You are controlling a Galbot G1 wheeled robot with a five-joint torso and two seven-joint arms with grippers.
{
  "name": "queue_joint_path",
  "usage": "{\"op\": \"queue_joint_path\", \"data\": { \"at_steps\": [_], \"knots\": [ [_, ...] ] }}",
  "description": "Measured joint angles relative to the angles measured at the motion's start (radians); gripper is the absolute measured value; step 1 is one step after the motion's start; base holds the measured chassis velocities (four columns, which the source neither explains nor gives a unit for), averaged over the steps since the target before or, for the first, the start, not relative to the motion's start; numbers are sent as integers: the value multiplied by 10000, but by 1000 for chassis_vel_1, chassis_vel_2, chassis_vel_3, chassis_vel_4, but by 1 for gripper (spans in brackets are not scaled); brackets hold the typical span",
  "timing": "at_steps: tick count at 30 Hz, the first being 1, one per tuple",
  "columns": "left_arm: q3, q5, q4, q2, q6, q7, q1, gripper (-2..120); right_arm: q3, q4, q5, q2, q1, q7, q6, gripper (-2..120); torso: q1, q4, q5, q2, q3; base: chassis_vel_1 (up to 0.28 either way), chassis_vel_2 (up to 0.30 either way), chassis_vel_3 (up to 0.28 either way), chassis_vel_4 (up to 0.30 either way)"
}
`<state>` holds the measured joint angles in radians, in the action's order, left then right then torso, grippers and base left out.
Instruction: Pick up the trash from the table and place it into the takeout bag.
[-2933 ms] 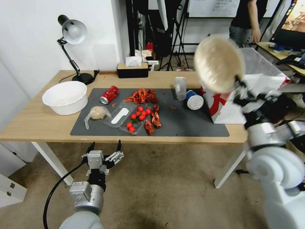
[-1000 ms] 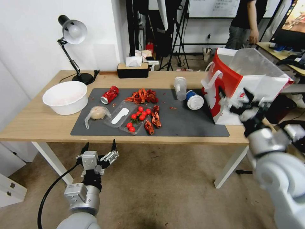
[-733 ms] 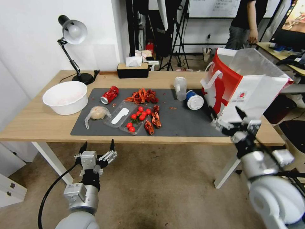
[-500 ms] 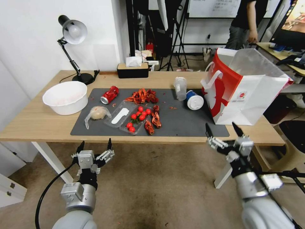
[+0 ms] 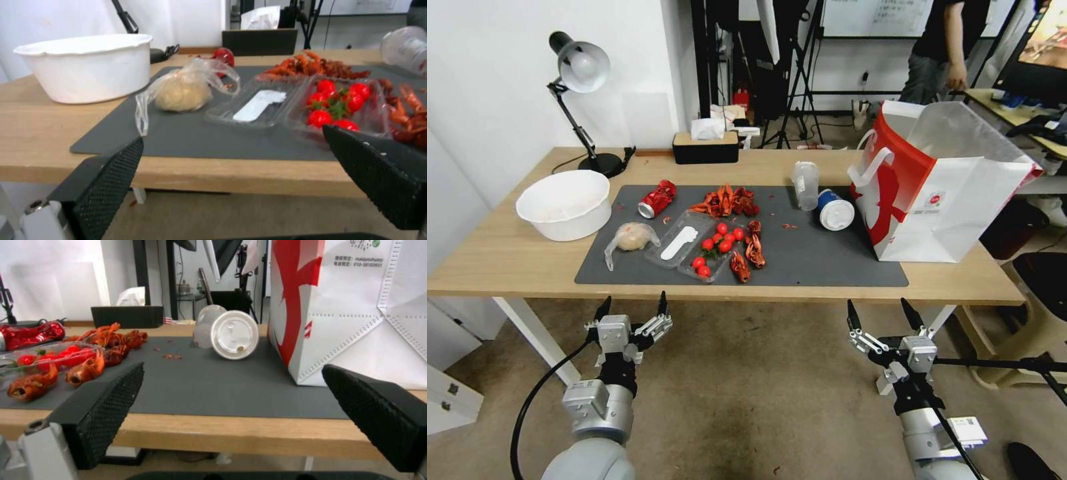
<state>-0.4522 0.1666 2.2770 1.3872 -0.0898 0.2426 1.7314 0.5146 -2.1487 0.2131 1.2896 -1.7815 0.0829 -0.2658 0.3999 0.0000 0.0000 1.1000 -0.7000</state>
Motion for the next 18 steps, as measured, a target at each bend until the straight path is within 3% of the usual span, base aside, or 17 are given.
{"op": "queue_joint_path", "data": {
  "at_steps": [11,18],
  "knots": [
    [-107,34,-226,-52,5,27,-139,100,-289,0,6,-126,580,247,505,100,1,0,-1,0,0,0,0,0,0],
    [-100,42,-193,-51,-17,-74,-114,100,-1411,124,53,-644,2486,1090,1816,100,1,0,1,-1,-1,0,0,0,0]
  ]
}}
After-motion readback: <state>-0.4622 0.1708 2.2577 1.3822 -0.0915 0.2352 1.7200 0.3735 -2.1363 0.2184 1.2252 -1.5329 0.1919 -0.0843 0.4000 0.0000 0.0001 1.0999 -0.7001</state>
